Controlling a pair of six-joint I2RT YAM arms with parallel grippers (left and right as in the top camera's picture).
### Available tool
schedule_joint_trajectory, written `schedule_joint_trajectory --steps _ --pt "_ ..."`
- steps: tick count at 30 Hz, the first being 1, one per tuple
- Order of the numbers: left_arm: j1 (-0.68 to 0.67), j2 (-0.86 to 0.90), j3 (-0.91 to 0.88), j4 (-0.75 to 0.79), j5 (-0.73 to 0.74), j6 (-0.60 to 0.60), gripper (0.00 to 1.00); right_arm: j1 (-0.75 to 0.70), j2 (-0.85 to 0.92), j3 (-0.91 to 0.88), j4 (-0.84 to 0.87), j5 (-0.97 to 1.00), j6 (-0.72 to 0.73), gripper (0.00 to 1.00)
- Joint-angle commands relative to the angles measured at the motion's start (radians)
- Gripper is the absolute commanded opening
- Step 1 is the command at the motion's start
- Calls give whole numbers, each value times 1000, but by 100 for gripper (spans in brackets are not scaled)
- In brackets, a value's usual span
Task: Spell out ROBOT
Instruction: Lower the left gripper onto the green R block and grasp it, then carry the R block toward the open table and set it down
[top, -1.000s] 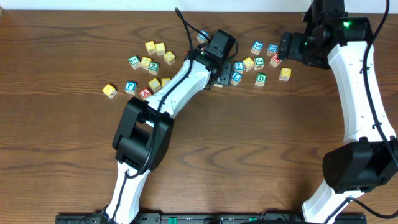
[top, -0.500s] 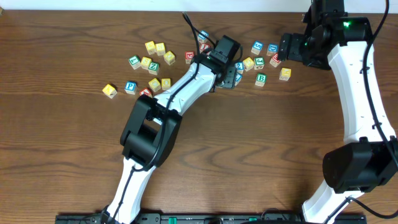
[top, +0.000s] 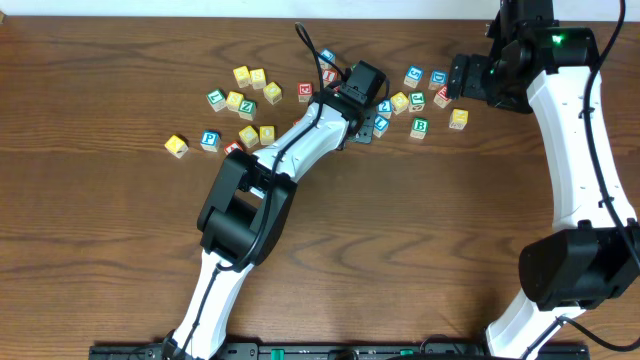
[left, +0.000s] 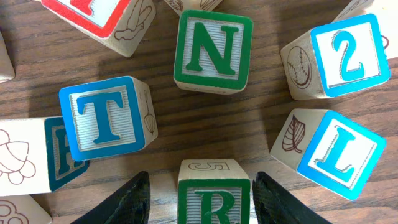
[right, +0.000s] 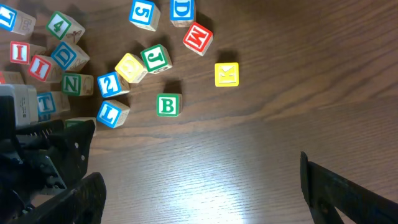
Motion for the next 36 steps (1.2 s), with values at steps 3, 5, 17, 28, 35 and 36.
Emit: schedule_joint_trajectory --steps 3,5,17,28,35,36 --pt "-8 19 -3 22 -21 2 52 -1 6 -6 0 8 -2 95" --pt "-8 20 -3 26 -21 2 51 -1 6 -6 0 8 -2 95" --pt "-8 53 -3 28 -21 2 40 -1 6 -6 0 9 -6 95" --pt "-5 32 5 24 -21 2 29 -1 6 -6 0 9 -6 95" --pt "-2 -85 5 -45 -32 2 29 -1 6 -6 0 9 -13 96" --pt "-2 -108 5 -72 -32 2 29 -1 6 -6 0 11 -16 96"
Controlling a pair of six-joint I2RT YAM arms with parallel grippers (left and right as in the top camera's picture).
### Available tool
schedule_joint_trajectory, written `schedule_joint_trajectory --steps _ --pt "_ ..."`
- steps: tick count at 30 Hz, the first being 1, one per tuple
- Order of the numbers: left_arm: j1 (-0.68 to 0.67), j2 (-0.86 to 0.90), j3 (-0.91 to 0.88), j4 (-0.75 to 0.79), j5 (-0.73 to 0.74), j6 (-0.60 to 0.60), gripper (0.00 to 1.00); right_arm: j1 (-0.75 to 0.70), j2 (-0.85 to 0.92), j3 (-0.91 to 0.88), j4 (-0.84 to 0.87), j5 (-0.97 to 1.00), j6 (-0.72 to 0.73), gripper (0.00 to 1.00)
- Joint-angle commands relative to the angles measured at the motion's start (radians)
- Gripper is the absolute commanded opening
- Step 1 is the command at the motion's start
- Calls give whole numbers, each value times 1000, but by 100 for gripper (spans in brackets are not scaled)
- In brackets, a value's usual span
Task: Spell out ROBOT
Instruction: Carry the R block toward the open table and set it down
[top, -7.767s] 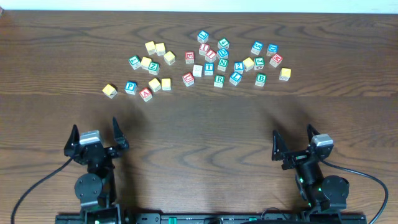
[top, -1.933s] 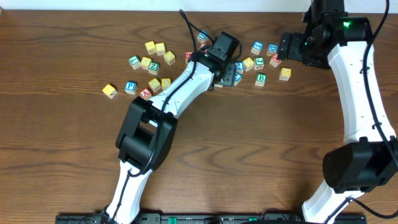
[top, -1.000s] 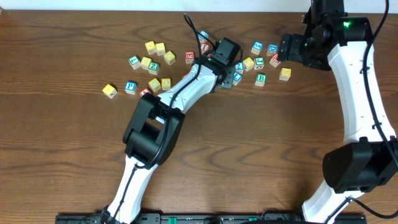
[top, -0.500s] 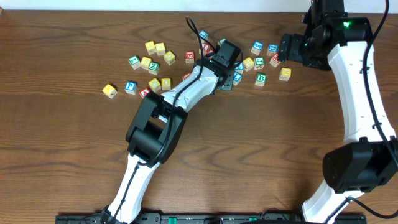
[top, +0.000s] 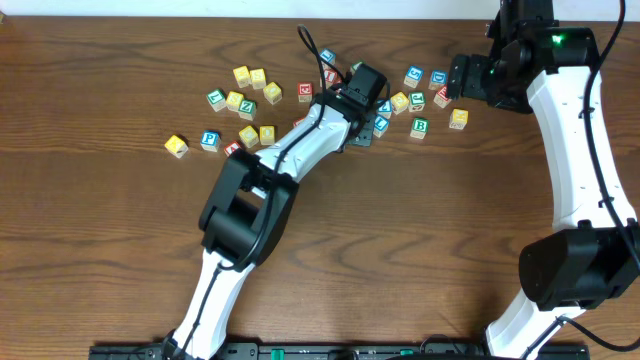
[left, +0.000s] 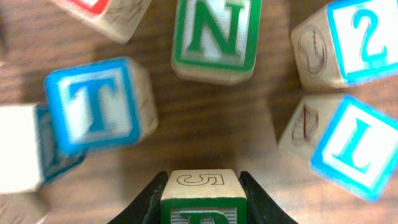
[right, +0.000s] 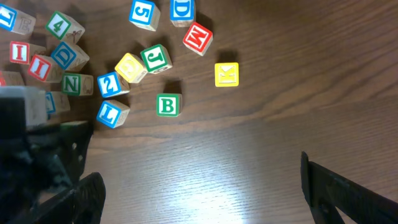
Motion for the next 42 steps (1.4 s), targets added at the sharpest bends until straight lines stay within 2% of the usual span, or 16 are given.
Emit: schedule_joint_trajectory --steps 1,9,12,17,29,42 --pt "3 -131 5 -67 -20 1 29 -1 6 -6 -1 18 -16 96" --pt "-2 -243 4 -399 -20 -130 28 -1 6 -6 -1 31 -16 97" --pt "-2 -238 -28 -455 -20 -164 27 -1 6 -6 -1 31 -16 97" --pt "3 -238 -133 -418 -20 -216 28 -1 6 -6 0 31 -15 98" --pt "7 -236 -290 -245 -20 -255 28 -1 6 -6 -1 31 -15 98" --pt "25 -225 -307 -185 -20 -210 27 -1 6 -6 -2 31 -15 98"
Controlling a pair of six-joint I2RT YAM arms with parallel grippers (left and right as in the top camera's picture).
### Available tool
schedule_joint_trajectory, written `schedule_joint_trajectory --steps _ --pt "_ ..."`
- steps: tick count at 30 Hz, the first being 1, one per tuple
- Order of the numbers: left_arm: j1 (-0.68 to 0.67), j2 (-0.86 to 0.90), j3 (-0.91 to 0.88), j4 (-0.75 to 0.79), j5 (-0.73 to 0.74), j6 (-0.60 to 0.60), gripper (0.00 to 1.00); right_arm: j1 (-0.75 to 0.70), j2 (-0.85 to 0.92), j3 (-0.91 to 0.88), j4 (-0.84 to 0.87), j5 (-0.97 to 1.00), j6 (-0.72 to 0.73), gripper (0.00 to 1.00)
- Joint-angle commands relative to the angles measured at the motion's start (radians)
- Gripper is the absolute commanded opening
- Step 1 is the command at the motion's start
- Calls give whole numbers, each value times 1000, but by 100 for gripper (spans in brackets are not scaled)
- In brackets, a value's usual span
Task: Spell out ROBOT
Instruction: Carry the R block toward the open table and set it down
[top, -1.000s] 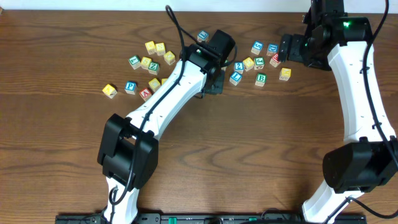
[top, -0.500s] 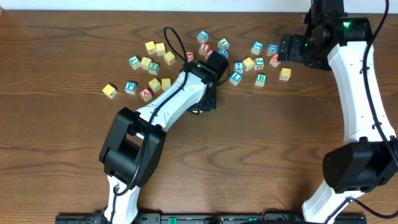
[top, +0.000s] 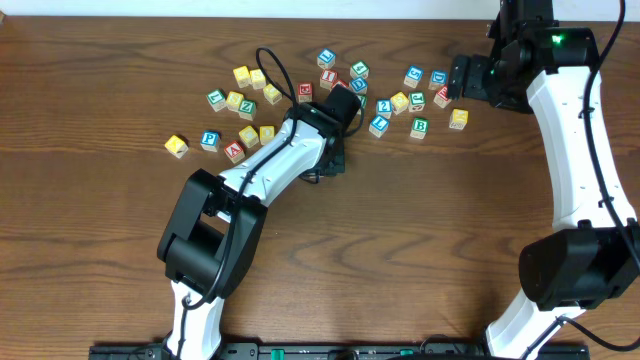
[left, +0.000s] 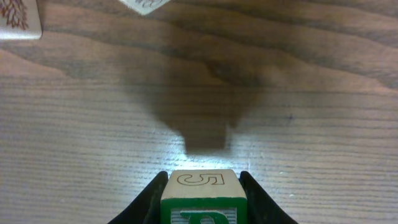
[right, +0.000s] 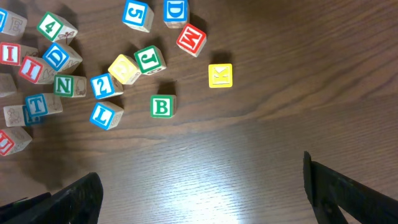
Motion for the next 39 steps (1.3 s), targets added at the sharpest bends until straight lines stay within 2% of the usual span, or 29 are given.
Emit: schedule_joint_trajectory --steps 1,11,20,28,29,31,39 --pt "2 20 -11 -1 -13 24 28 -1 6 -5 -2 8 -13 98" --pt "16 24 -52 24 -3 8 27 -1 6 -5 -8 8 -13 99" --pt "104 54 -63 43 147 5 27 -1 6 -5 -8 8 -13 99" --pt "111 54 -63 42 157 7 28 -1 6 -5 -8 8 -13 99" --pt "111 54 -63 41 157 6 29 -1 6 -5 -9 8 -13 99" --pt "111 54 -63 39 158 6 39 -1 6 -5 -10 8 -13 99" --pt "111 47 -37 20 174 29 42 -1 6 -5 -10 8 -13 99"
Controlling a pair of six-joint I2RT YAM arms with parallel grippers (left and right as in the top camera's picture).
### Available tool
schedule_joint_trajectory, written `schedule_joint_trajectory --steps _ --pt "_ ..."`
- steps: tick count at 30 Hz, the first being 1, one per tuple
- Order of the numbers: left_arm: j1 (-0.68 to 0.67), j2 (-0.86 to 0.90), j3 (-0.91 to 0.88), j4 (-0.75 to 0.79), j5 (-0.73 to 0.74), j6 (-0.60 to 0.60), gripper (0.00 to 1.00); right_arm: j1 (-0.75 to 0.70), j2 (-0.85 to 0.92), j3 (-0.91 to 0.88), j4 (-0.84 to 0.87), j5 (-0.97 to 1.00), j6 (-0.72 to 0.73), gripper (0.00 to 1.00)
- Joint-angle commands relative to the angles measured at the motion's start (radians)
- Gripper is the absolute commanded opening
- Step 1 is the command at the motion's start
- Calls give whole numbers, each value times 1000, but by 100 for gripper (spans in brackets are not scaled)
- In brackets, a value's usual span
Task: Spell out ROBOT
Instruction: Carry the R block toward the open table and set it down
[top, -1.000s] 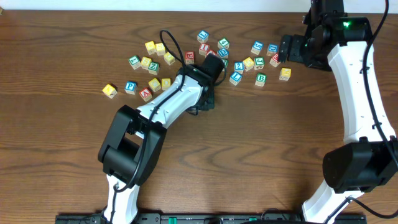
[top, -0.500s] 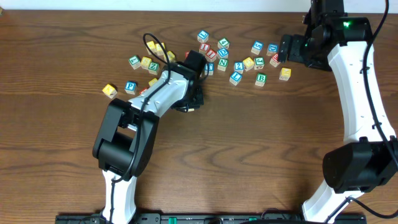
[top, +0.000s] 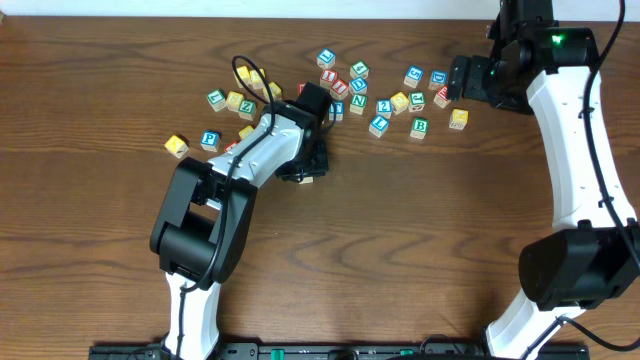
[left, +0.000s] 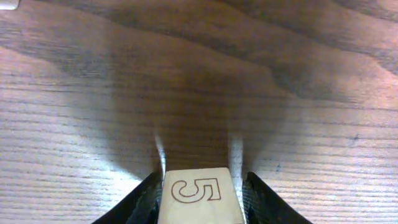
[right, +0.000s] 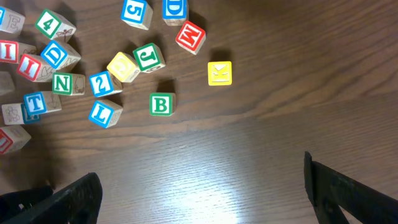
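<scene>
My left gripper (left: 199, 190) is shut on a wooden block (left: 200, 198) whose side shows an outlined 5. Its letter face is hidden. The block is low over bare wood, with its shadow tight against it. Overhead, that gripper (top: 303, 168) is just in front of the scattered blocks. My right gripper (right: 205, 199) hangs open with nothing between its fingers. It is high over the right group, where a green B (right: 161, 104) and a blue T (right: 34, 102) lie.
Near the B lie a yellow K (right: 219, 73), red M (right: 189, 36), green J (right: 148, 57), blue 2 (right: 99, 83), blue L (right: 101, 113) and green N (right: 62, 82). Another group, with a blue P (top: 209, 139), lies left of the left gripper. A black cable (top: 243, 70) loops over it.
My left gripper has moved left and a little toward the table's front with the block in it. It is now lower, the block's shadow close beneath. The right arm has not moved.
My left gripper stood open around a green R block with a 5 on its side, among the T, N and L blocks. Then it was shut on that block. Later it held the block above bare wood, clear of the pile, and now low and further left.
</scene>
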Motion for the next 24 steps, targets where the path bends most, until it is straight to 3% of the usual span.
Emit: schedule_joint_trajectory --steps 1,12,24 --pt "0 6 14 -11 16 25 42 -1 6 -5 -3 8 -12 99" --pt "4 -77 22 -10 13 168 42 -1 6 -5 1 9 -13 99" --pt "37 -99 98 -46 6 246 44 -1 6 -5 1 9 -13 99"
